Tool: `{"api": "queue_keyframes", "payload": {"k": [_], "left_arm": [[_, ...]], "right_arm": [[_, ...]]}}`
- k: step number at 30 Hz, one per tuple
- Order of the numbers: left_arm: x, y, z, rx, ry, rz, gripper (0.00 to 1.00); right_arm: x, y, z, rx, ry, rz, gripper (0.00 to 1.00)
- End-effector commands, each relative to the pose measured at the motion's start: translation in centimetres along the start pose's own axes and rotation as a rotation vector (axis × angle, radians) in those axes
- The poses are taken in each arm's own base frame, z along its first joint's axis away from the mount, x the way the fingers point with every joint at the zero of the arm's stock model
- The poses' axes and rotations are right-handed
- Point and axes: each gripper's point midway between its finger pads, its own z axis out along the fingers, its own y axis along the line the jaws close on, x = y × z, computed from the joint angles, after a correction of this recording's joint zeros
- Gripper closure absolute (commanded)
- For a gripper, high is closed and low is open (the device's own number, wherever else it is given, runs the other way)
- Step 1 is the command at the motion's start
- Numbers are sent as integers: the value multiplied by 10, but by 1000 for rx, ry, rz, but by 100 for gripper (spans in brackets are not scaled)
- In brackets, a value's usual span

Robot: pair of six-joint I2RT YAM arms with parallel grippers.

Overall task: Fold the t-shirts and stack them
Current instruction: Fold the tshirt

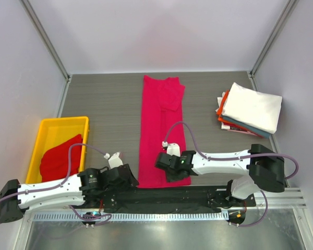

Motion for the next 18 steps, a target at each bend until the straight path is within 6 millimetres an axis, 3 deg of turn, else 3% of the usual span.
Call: {"api": "queue_keyframes", "payload": {"k": [1, 8, 11, 14, 18], "left_arm": [[-3, -4, 0, 17, -15, -22, 57], [-2, -2, 1, 14, -12, -20, 58], [-2, -2, 0, 15, -10, -18, 58], [-2, -2, 0, 16, -9, -19, 59], [-2, -3, -1, 24, -8, -18, 59]], "right_arm": [[0, 5, 3, -18, -12, 20, 69], [8, 4, 13, -15, 13, 20, 73], [8, 4, 14, -14, 13, 18, 80], [5, 8, 8, -31, 5, 22, 97], [-4, 17, -6, -71, -17, 26, 99]]}}
